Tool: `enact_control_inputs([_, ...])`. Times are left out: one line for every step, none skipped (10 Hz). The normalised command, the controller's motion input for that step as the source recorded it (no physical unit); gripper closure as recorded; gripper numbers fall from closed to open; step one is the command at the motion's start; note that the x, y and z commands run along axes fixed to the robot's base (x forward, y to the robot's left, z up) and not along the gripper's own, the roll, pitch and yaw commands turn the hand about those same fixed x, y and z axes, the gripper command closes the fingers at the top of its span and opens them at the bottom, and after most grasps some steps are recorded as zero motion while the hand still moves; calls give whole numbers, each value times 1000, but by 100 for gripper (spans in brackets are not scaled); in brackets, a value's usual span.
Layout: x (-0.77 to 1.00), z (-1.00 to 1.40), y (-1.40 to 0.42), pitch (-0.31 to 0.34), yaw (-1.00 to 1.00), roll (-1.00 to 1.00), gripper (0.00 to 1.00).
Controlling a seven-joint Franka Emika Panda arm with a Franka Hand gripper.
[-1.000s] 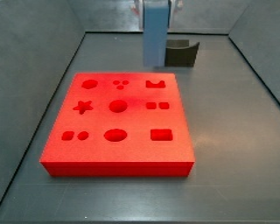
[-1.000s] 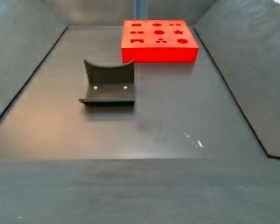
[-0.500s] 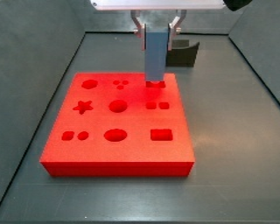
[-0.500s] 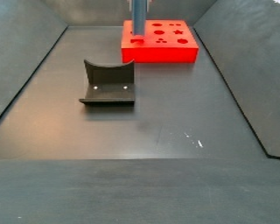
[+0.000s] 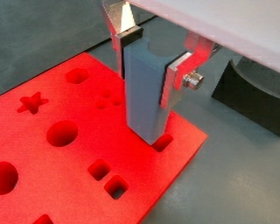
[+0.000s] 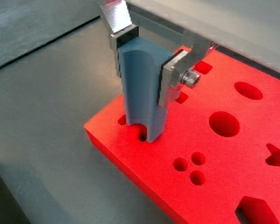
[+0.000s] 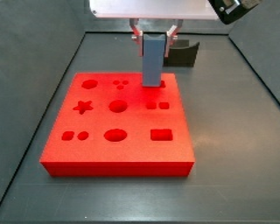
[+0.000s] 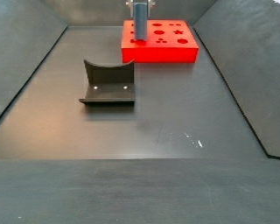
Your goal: Insert the arch object.
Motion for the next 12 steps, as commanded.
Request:
enact_control_inputs([317,-91,23,84,51,0,100])
enact_control_inputs([386,-54,34,77,69,-21,100])
enact_control_inputs([143,-177,60,59,14,0,100])
enact_control_inputs([-40,-154,71,43,0,3,100])
enact_control_inputs([-189,-97,37,3,-60,0,100])
enact_control_inputs([-246,-86,20,0,-57,0,100])
enact_control_inputs([-31,-80,0,0,0,0,100])
enact_control_inputs([80,-151,0,0,11,0,100])
enact_control_inputs([251,-309,0,0,46,0,100])
enact_control_inputs([389,-554,0,97,40,33,100])
enact_control_inputs([469,-771,-17,150,23,41,100])
enact_control_inputs([283,-809,0,156,9,127,100])
